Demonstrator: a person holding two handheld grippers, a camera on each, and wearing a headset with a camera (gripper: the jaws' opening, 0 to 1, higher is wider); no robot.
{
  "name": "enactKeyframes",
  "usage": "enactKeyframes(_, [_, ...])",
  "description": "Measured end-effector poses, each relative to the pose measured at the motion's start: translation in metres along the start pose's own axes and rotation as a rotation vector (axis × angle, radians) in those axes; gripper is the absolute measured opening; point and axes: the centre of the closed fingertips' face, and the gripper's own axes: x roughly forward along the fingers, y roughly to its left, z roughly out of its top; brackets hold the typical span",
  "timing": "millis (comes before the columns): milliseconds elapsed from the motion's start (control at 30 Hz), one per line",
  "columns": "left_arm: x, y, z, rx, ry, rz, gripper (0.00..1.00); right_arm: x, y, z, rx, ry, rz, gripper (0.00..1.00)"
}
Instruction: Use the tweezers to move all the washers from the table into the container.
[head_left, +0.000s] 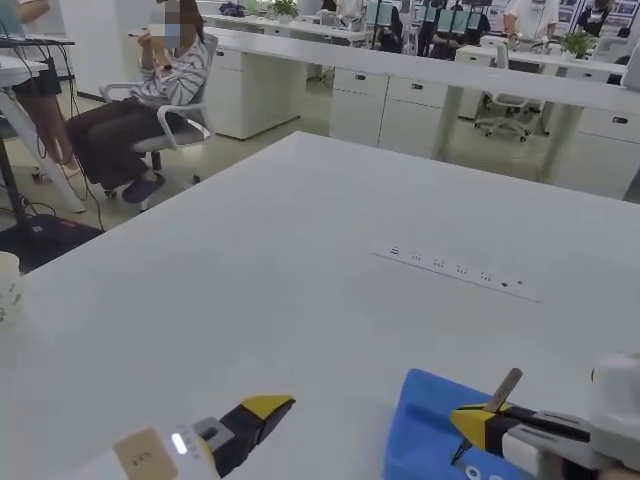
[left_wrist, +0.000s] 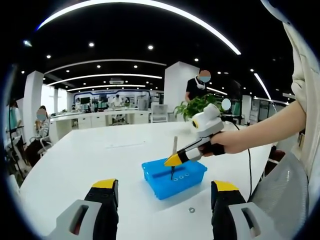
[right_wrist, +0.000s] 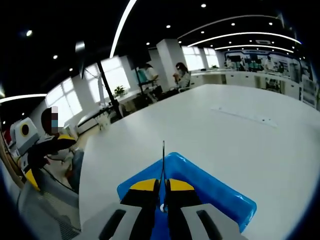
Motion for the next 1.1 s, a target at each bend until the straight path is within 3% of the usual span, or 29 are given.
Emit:
enactKeyframes(467, [0.001, 0.001, 0.000, 0.000, 0.004, 0.000, 0.75, 0.013, -0.010, -0.008, -0.003, 0.038, -0.009, 0.03])
enactKeyframes(1100, [0.001, 0.000, 0.000, 0.000, 0.006, -0.003, 0.75, 0.017, -0.010, -0.012, -0.106, 0.043, -0.026, 0.04])
